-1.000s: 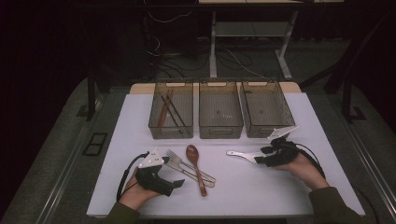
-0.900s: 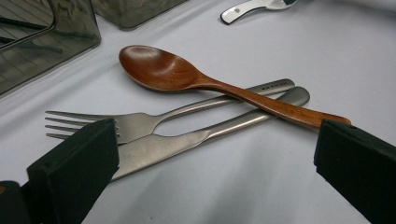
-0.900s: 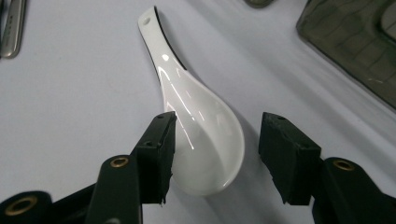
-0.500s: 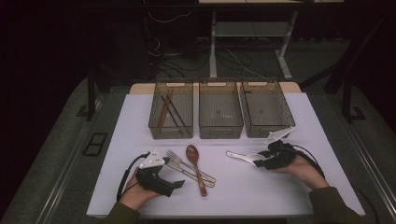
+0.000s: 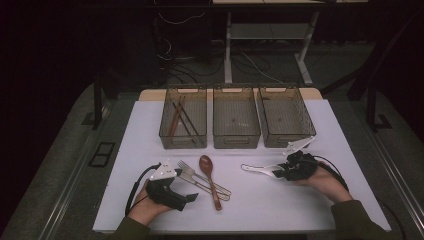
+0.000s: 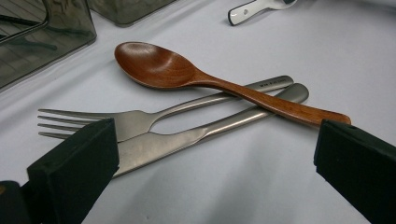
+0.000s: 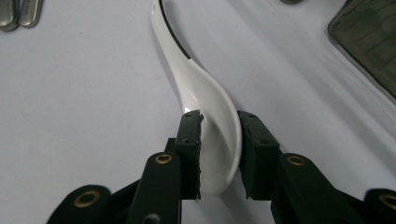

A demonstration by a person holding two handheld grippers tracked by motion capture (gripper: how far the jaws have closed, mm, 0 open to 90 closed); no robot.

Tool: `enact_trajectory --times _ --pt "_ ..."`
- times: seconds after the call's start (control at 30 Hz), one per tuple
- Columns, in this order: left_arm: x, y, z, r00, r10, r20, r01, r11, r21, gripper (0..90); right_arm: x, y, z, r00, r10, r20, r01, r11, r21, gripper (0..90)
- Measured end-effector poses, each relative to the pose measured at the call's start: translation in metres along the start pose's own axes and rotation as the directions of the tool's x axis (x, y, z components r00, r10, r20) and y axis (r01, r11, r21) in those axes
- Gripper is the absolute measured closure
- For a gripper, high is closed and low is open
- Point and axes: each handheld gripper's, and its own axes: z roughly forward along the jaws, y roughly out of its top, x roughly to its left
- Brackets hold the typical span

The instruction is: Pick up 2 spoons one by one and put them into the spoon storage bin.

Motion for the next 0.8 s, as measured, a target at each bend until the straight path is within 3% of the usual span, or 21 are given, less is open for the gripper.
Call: enact_trajectory --times 0.33,0.67,0.8 --pt "-0.0001 0.0 0.0001 1.0 0.001 0.003 -0.001 1.0 0.0 0.0 -0.0013 -0.0006 -0.0037 0.9997 0.006 -0.023 -0.006 1.0 -0.013 80.8" --pt "0.0001 -0.0003 -0.0001 1.0 0.004 0.005 -0.004 1.0 0.0 0.0 -0.0005 0.0011 -0.0048 0.9998 0.008 -0.018 -0.008 1.0 -0.014 81.7" --pt "0.0 -0.0004 -0.0002 1.0 0.005 0.005 -0.005 1.0 -0.001 0.0 -0.0013 0.0027 -0.0086 0.9998 0.012 -0.015 -0.013 0.999 -0.043 81.9"
